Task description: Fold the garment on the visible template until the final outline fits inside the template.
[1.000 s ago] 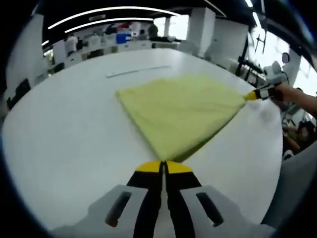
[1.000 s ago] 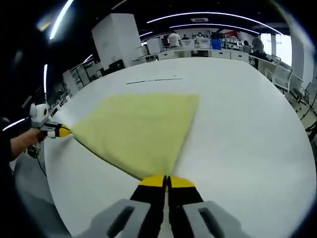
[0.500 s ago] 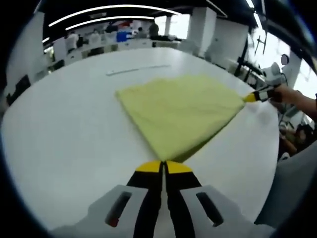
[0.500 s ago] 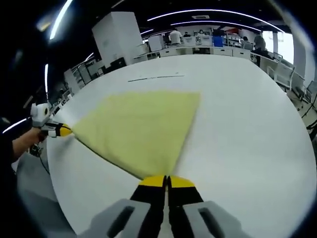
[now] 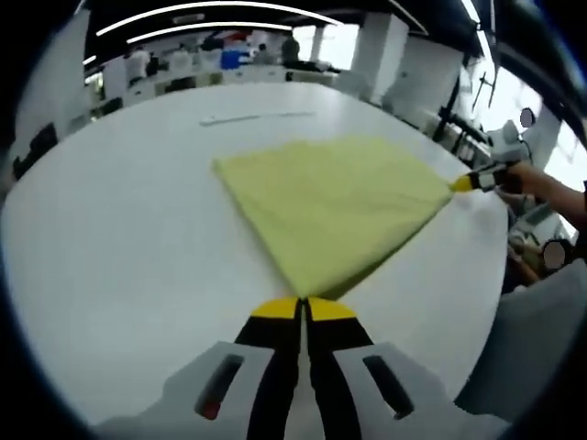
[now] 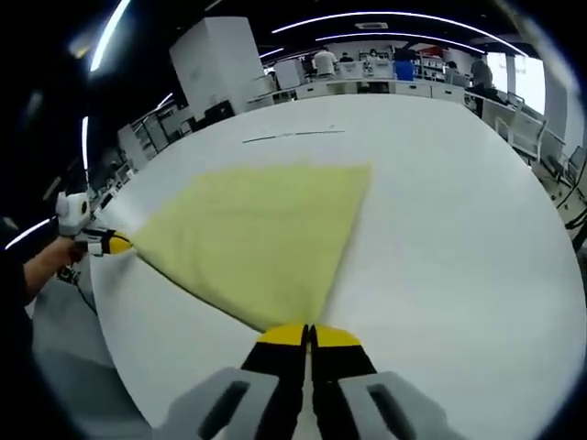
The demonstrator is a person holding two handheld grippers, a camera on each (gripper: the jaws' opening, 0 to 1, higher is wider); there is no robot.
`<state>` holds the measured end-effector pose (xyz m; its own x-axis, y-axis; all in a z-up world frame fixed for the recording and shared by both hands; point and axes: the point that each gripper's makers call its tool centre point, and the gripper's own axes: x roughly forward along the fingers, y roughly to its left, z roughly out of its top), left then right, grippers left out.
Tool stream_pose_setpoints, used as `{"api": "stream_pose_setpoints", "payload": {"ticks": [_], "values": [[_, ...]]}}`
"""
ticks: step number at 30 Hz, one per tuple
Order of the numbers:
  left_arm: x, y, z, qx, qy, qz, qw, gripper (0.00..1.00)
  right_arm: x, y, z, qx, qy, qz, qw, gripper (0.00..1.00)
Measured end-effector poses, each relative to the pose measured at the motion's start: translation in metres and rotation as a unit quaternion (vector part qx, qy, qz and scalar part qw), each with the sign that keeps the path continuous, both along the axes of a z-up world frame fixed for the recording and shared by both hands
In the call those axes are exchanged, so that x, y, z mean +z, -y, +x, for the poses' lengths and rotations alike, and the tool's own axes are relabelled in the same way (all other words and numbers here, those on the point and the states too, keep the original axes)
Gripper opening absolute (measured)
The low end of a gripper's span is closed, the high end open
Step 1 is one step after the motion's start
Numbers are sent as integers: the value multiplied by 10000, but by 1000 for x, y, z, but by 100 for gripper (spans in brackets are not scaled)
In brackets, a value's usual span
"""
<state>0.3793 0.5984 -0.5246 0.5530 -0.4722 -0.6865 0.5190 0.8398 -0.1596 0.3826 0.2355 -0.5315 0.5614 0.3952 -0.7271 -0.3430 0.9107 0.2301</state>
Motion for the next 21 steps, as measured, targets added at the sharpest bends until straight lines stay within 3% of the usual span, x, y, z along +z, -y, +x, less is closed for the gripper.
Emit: {"api": "stream_pose_setpoints", "payload": {"ticks": [13,21], "values": [[-2,-4,-17,72,-47,78,9999,0,1,-3,-10,-46,22,16,10000,0],[2,-6,-17,169,18,57,9998,0,1,-3,-12,-219,-5,77,9997,0]]}}
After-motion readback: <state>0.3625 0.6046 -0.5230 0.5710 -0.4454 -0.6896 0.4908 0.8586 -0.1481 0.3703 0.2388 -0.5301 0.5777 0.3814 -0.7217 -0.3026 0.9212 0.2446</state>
